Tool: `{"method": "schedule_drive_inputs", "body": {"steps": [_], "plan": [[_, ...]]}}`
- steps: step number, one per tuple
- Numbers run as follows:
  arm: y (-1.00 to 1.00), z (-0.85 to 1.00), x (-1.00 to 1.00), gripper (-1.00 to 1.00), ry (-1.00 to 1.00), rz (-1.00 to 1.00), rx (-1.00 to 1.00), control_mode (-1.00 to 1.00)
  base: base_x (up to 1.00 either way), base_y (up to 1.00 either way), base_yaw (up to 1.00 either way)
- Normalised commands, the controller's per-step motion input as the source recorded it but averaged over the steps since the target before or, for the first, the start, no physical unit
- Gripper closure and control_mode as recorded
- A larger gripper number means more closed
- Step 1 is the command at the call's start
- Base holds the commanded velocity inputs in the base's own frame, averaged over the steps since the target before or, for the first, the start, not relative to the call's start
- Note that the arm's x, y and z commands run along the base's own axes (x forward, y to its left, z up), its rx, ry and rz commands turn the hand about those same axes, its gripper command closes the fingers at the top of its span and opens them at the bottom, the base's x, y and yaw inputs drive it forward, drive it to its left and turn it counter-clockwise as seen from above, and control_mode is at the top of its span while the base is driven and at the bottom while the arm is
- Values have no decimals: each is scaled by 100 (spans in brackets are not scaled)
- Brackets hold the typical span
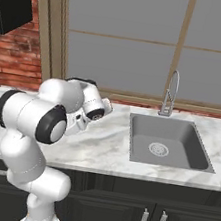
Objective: Move the cup from next to the sink to the open cabinet. Then, move the bowl with the steak to the fridge to clear the area for faucet cleaning.
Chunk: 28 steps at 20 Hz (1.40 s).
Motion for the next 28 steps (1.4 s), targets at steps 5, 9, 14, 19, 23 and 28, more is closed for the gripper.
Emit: {"method": "schedule_drive_inputs", "body": {"steps": [5,9,14,19,23,28], "plan": [[0,-17,3,-100,1,-23,0,-100,0,0,0],[0,-12,26,-100,3,-16,0,-100,0,0,0],[2,-21,27,-100,0,-8,0,-100,0,0,0],[0,-37,12,-100,1,-1,0,-100,0,0,0],[6,-26,10,-100,0,0,0,-100,0,0,0],[14,-10,21,-100,0,0,0,-100,0,0,0]]}}
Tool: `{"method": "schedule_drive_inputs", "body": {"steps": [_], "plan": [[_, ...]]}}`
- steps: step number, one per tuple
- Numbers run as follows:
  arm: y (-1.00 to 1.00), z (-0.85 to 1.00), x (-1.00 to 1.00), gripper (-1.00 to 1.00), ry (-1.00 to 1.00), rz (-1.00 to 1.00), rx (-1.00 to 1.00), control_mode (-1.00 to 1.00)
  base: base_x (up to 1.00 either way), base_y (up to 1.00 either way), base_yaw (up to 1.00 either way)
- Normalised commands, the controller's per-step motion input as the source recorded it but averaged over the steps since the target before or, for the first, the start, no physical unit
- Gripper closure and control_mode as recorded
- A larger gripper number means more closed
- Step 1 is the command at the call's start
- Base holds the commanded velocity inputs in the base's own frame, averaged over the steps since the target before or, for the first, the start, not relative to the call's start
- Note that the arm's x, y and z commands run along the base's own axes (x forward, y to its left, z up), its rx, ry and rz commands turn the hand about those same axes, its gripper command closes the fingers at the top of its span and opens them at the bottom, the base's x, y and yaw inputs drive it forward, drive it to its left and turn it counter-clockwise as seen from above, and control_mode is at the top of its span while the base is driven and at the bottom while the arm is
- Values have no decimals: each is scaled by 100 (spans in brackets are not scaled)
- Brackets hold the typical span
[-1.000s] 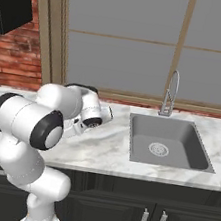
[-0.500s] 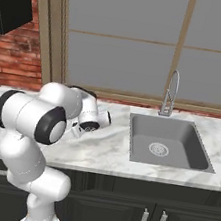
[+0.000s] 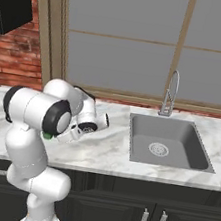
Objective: Move the cup from next to the sink to the open cabinet. Then, move the bowl with the steak to the fridge to clear the area for faucet cleaning.
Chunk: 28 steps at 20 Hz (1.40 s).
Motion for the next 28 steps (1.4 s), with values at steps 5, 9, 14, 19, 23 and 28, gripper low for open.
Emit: {"method": "schedule_drive_inputs", "body": {"steps": [5,9,14,19,23,28], "plan": [[16,-14,24,-100,0,0,0,-100,0,0,0],[18,-18,6,-100,5,0,0,-100,0,0,0],[21,-16,0,-100,7,0,0,-100,0,0,0],[19,-8,15,-100,5,0,0,-100,0,0,0],[19,-7,6,-100,5,0,0,-100,0,0,0],[18,-3,0,-100,2,0,0,-100,0,0,0]]}}
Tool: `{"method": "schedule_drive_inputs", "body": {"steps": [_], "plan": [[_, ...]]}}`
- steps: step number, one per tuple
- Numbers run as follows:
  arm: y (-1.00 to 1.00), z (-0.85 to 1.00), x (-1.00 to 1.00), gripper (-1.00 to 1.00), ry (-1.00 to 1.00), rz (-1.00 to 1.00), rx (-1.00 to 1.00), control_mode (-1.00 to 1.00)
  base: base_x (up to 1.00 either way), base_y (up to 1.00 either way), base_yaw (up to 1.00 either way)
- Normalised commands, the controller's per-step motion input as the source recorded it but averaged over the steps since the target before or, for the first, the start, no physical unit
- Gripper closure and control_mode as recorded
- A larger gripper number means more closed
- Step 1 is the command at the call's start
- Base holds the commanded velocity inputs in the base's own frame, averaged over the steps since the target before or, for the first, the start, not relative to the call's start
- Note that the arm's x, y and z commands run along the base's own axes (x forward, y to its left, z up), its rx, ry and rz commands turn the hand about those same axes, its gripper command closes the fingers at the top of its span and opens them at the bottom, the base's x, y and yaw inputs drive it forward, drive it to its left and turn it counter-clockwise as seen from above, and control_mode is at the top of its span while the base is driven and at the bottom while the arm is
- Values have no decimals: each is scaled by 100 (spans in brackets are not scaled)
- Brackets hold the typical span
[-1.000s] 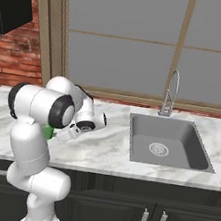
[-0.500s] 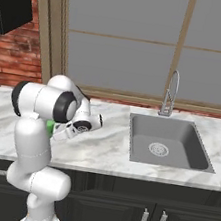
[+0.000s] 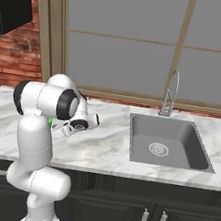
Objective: Move the cup from next to the sink to the open cabinet. Then, move the bowl with the steak to the fridge to clear the area for faucet cleaning.
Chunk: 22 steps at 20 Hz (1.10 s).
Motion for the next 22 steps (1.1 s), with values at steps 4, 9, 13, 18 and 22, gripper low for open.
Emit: {"method": "schedule_drive_inputs", "body": {"steps": [4,9,13,18,22], "plan": [[11,0,0,-100,0,0,0,-100,0,0,0],[1,6,0,-100,0,0,0,-100,0,0,0],[0,15,0,-100,0,0,1,-100,0,0,0],[3,3,0,-100,0,0,0,-100,0,0,0],[22,0,0,-100,0,0,0,-100,0,0,0]]}}
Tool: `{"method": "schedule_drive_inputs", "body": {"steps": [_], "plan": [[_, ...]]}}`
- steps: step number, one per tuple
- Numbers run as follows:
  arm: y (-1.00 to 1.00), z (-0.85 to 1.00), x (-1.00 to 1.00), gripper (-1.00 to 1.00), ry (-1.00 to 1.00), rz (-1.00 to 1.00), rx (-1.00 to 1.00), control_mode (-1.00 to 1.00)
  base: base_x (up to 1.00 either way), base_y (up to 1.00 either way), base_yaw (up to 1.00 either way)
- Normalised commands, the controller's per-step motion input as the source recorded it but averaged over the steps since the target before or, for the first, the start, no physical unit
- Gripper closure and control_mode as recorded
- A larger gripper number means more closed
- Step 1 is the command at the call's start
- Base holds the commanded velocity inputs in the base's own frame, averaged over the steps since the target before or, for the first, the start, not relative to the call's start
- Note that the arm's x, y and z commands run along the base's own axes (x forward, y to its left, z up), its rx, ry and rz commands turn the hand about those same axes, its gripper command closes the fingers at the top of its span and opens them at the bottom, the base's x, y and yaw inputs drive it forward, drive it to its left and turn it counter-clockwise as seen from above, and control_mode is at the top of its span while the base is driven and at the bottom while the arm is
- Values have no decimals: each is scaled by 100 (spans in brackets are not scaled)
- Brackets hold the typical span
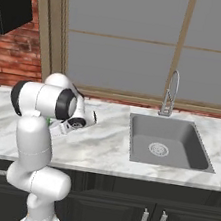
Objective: Move the cup from next to the sink to the open cabinet. Then, move the bowl with the steak to the fridge to clear the area for faucet cleaning.
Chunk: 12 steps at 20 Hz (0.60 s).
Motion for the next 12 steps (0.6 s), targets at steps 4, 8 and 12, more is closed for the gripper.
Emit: {"method": "schedule_drive_inputs", "body": {"steps": [4,8,12], "plan": [[33,0,0,-100,1,0,0,-100,0,0,0],[31,0,1,-100,2,0,0,-100,0,0,0],[34,0,11,100,5,0,1,-100,0,0,0]]}}
